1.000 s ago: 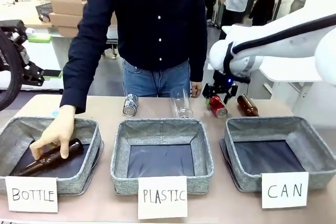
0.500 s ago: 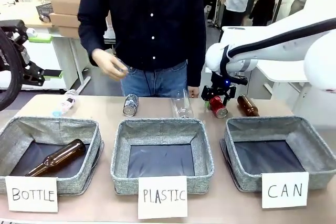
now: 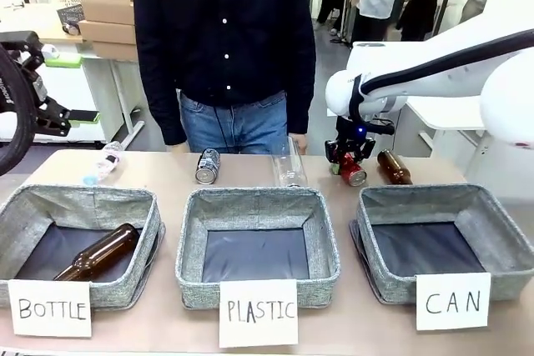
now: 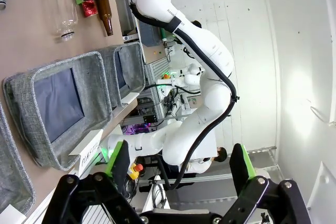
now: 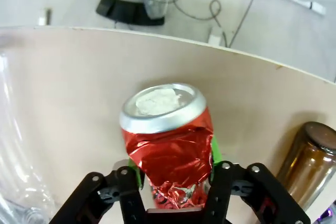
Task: Sort the can waste into the basket.
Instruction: Pick up the can waste from the table and place it in the right Fabric basket.
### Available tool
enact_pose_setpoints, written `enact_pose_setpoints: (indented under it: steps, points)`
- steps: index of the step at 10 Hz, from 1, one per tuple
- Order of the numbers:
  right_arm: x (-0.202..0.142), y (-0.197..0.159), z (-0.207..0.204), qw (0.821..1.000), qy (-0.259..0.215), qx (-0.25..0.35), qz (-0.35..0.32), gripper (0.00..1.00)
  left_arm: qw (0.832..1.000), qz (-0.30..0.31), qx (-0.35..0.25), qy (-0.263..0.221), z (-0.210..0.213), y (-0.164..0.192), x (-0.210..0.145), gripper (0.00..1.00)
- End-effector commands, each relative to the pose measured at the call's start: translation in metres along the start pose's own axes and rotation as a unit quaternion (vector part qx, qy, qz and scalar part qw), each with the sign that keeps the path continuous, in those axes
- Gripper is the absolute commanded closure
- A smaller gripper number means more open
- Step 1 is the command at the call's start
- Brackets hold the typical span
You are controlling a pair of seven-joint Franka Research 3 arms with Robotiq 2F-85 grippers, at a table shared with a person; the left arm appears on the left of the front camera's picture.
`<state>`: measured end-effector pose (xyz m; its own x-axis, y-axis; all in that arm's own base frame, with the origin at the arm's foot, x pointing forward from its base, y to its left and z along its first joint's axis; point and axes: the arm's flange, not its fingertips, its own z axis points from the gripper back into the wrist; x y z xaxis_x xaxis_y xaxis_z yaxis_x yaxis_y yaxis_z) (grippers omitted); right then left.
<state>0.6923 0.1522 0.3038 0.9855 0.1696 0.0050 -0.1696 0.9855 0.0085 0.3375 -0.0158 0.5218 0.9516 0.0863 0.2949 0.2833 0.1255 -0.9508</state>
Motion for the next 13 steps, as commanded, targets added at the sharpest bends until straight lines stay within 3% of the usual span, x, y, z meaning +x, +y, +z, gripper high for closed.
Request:
enact_pose_setpoints:
  steps: [1, 5, 8, 9, 10, 11, 12, 13]
  points:
    - [0.007, 0.002, 0.000, 1.000, 0.006, -0.023, -0.011, 1.00, 1.000, -0.012, -0.014, -0.004, -0.002, -0.002, 0.001, 0.00]
    - [0.006, -0.002, 0.004, 0.999, 0.003, -0.024, -0.028, 1.00, 1.000, -0.012, -0.014, -0.004, -0.002, -0.002, 0.001, 0.00]
    - [-0.004, -0.007, 0.029, 1.000, -0.008, -0.002, -0.017, 1.00, 1.000, -0.012, -0.014, -0.004, -0.002, -0.002, 0.001, 0.00]
    - [-0.025, -0.015, 0.065, 1.000, -0.013, 0.026, 0.001, 1.00, 1.000, -0.012, -0.014, -0.004, -0.002, -0.002, 0.001, 0.00]
    - [-0.069, -0.034, 0.122, 0.997, -0.019, 0.077, 0.021, 1.00, 1.000, -0.012, -0.014, -0.004, -0.002, -0.002, 0.001, 0.00]
    - [-0.114, -0.055, 0.158, 0.994, 0.008, 0.106, 0.031, 1.00, 1.000, -0.012, -0.014, -0.004, -0.002, -0.002, 0.001, 0.00]
    - [-0.155, -0.075, 0.173, 0.989, 0.026, 0.138, 0.045, 1.00, 1.000, -0.012, -0.014, -0.004, -0.002, -0.002, 0.001, 0.00]
    - [-0.192, -0.089, 0.178, 0.981, 0.032, 0.165, 0.100, 1.00, 1.000, -0.012, -0.014, -0.004, -0.002, -0.002, 0.001, 0.00]
